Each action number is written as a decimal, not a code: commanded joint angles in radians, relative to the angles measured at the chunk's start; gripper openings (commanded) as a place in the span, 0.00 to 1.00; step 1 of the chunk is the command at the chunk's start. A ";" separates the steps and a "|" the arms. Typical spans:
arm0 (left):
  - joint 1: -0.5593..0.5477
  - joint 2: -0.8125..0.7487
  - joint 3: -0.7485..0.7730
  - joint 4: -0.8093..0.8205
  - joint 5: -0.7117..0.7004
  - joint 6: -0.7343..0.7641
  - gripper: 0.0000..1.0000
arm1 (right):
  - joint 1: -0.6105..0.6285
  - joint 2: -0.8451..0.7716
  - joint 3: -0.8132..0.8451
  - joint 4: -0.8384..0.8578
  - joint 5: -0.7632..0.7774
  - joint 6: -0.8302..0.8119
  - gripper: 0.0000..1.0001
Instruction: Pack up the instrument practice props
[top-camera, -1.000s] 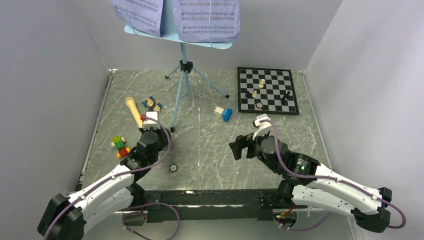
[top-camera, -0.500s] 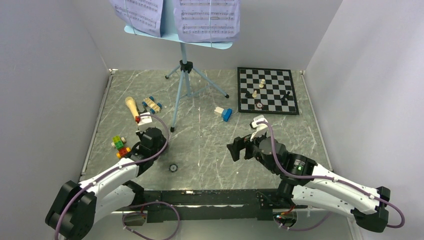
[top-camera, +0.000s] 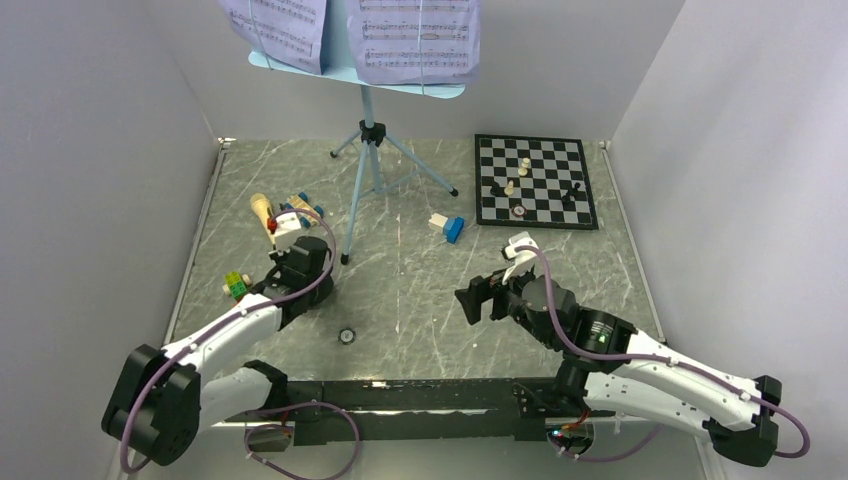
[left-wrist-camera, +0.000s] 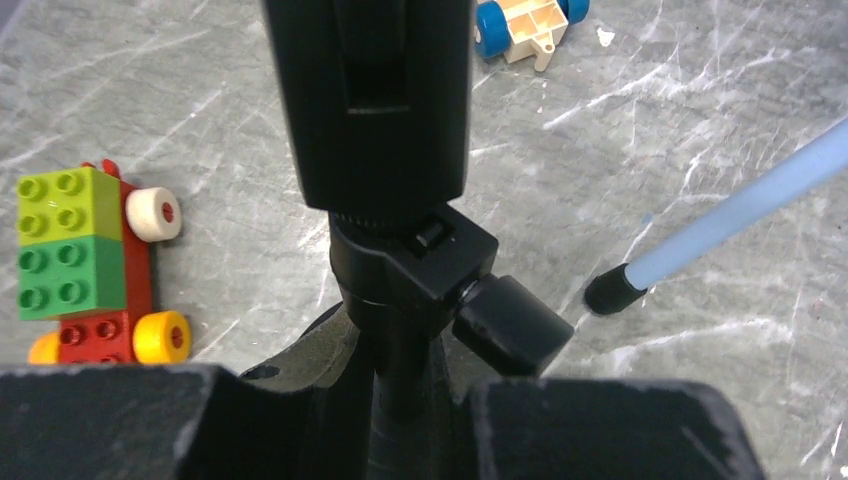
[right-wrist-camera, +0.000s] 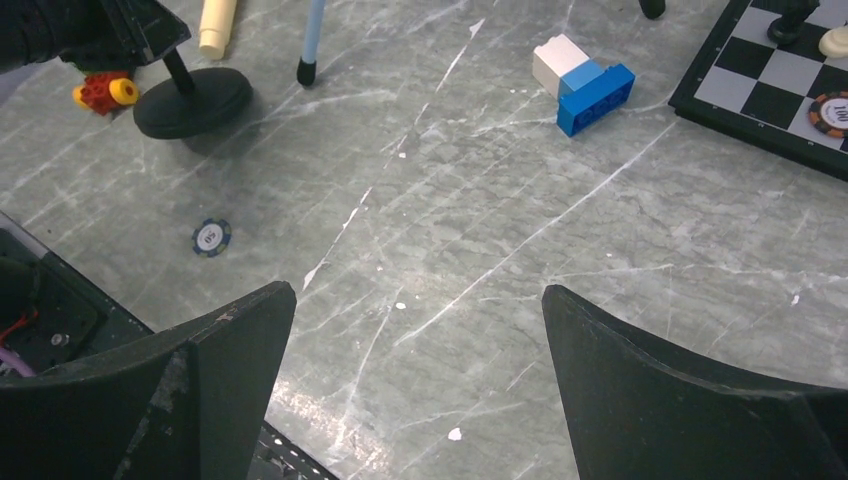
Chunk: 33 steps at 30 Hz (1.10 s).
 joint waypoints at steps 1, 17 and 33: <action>0.006 -0.116 0.109 -0.108 -0.012 0.072 0.00 | 0.003 -0.049 -0.002 0.025 -0.004 -0.008 1.00; 0.529 -0.081 0.318 0.048 0.158 0.342 0.00 | 0.002 -0.032 0.002 0.091 -0.068 -0.019 1.00; 0.687 0.322 0.359 0.423 0.324 0.427 0.00 | 0.004 0.064 0.001 0.132 -0.120 -0.011 1.00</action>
